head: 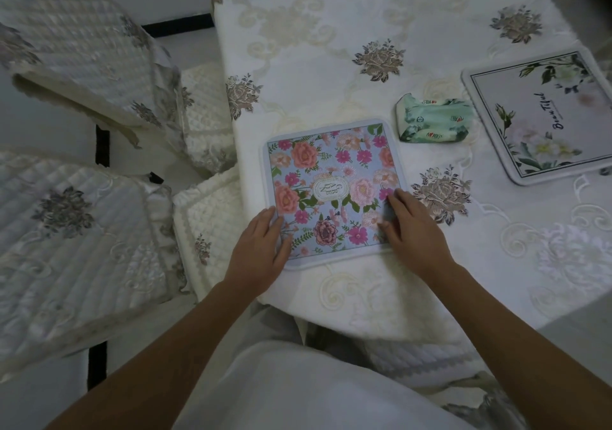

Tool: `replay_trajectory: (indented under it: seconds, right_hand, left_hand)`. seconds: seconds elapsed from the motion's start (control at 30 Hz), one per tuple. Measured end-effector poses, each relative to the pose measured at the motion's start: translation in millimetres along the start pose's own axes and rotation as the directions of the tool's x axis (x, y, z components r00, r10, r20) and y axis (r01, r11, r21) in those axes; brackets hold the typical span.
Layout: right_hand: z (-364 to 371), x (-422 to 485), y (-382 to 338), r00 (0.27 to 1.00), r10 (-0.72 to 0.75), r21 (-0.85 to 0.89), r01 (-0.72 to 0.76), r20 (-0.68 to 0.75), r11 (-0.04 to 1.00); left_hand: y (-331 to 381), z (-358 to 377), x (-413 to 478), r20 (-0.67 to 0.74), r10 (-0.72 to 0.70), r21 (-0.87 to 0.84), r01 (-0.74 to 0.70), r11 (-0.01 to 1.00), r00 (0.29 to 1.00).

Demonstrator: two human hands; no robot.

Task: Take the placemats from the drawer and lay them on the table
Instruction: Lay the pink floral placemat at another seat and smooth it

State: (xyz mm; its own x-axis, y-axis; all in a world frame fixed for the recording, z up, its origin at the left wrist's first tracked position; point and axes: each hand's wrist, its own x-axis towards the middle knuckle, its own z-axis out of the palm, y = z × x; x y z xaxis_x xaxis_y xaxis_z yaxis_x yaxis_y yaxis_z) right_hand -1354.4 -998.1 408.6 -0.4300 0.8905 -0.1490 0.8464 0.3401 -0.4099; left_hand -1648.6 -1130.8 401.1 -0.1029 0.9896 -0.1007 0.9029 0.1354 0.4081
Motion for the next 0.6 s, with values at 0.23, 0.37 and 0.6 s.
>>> replay_trajectory:
  seconds: [0.23,0.37,0.6]
  right_hand:
    - [19,-65,4,0.997,-0.072,-0.064,0.072,0.007,0.995]
    - [26,-77,-1,0.997,-0.080,-0.077,0.081,0.008,0.994]
    - [46,-70,-53,0.939,-0.341,-0.040,0.343,0.043,0.938]
  left_hand:
    - [11,13,-46,-0.020,0.036,-0.002,-0.036,0.999,0.999]
    - [20,15,-62,-0.027,0.050,0.045,-0.049,0.998,0.998]
    - [54,26,-44,0.046,0.194,0.102,-0.198,0.975,0.980]
